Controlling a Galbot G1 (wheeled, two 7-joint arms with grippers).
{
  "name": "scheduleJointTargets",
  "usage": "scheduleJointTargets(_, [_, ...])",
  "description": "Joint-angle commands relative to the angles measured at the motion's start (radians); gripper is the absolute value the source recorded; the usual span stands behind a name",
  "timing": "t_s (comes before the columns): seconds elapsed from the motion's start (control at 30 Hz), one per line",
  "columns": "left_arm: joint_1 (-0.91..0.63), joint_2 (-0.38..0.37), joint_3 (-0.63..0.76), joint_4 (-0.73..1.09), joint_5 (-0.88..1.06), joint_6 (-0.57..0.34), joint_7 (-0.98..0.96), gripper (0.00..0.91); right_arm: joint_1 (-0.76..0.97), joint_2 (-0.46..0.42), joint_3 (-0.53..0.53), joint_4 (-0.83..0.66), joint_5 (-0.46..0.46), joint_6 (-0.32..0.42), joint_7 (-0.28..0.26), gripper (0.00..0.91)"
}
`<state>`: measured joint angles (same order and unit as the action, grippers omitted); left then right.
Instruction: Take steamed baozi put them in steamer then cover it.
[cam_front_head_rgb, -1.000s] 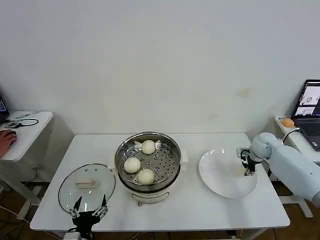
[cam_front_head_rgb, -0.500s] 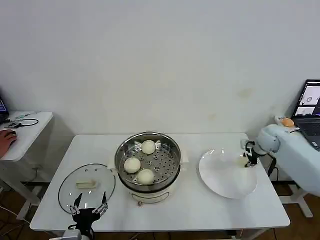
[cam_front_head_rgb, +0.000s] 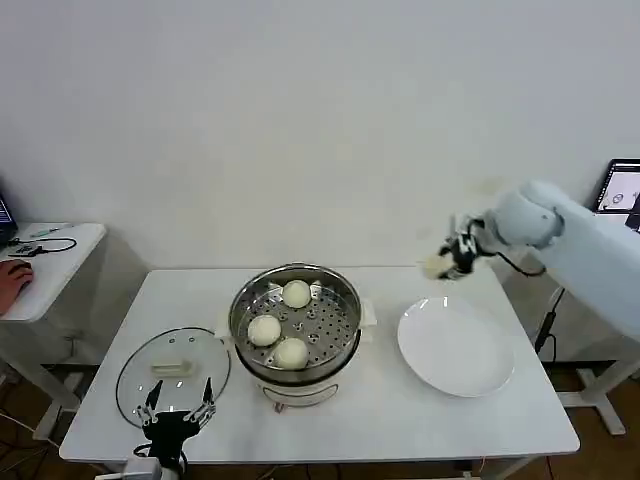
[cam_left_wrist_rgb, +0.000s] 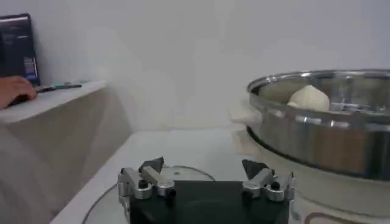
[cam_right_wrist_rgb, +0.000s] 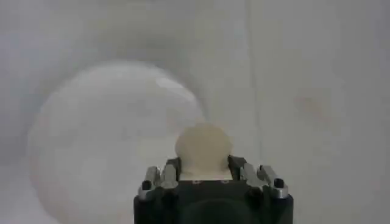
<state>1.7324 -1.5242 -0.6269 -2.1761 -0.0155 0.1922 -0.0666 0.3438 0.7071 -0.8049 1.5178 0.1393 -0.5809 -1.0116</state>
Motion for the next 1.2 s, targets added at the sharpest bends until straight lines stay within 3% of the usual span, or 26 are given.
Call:
scheduleJointTargets(0.03, [0.010, -0.011, -0.001, -0.051, 0.013, 0.001, -0.001, 0.907, 0.255, 0.220, -0.142, 0.077, 0.361, -0.146, 0.074, 0.534])
scheduleJointTargets(0.23, [0.016, -0.013, -0.015, -0.063, 0.041, 0.004, -0.004, 0.907, 0.240, 0.371, -0.187, -0.005, 0.363, -0.147, 0.083, 0.534])
scheduleJointTargets(0.4, [0.009, -0.027, -0.023, -0.084, 0.044, 0.015, 0.003, 0.907, 0.180, 0.425, -0.235, -0.019, 0.353, -0.147, 0.083, 0.534])
scheduleJointTargets(0.73, [0.002, -0.031, -0.017, -0.094, 0.040, 0.017, -0.004, 0.907, 0.135, 0.451, -0.410, -0.087, 0.289, -0.147, 0.073, 0.534])
scheduleJointTargets(1.2, [-0.001, -0.034, -0.014, -0.084, 0.037, 0.018, -0.004, 0.907, 0.088, 0.432, -0.410, -0.117, 0.211, -0.146, 0.065, 0.534])
